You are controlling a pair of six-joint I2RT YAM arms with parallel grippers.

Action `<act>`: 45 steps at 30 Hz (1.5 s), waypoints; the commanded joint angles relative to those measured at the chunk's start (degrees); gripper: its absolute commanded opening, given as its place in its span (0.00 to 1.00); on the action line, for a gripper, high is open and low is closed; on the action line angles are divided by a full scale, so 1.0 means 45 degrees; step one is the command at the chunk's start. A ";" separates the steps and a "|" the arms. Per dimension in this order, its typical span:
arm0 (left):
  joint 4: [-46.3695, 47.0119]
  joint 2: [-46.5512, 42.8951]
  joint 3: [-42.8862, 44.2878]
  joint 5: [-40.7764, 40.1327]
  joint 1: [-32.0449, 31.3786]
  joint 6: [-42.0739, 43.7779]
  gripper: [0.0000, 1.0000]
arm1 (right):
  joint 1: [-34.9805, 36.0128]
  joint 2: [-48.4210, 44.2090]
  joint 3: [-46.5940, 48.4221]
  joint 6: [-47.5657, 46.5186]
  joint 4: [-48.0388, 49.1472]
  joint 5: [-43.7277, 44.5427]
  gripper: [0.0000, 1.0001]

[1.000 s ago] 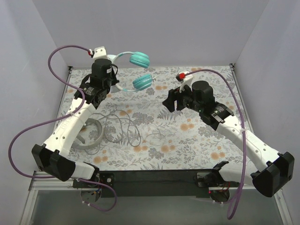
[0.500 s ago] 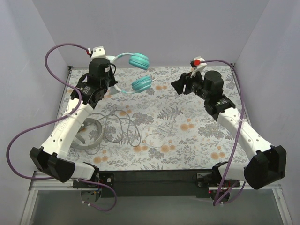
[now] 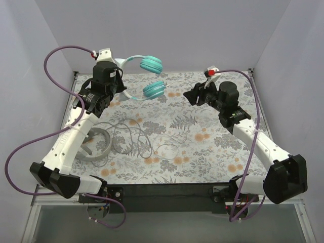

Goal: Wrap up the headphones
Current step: Wrap the headphone cable with the right arm

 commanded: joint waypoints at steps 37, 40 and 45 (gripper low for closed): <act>-0.0455 -0.0493 0.1497 0.1549 0.0018 -0.1102 0.00 | 0.1235 -0.0304 -0.1162 -0.1198 0.4464 0.3904 0.01; -0.0025 -0.0532 0.0678 0.1763 0.0018 -0.0086 0.00 | 0.1995 -0.0659 0.0773 -0.3836 0.1489 0.5056 0.01; 0.0171 -0.0259 0.0109 0.2096 -0.0157 0.1225 0.00 | 0.4514 -0.0232 0.2812 -0.8096 -0.1177 0.7481 0.01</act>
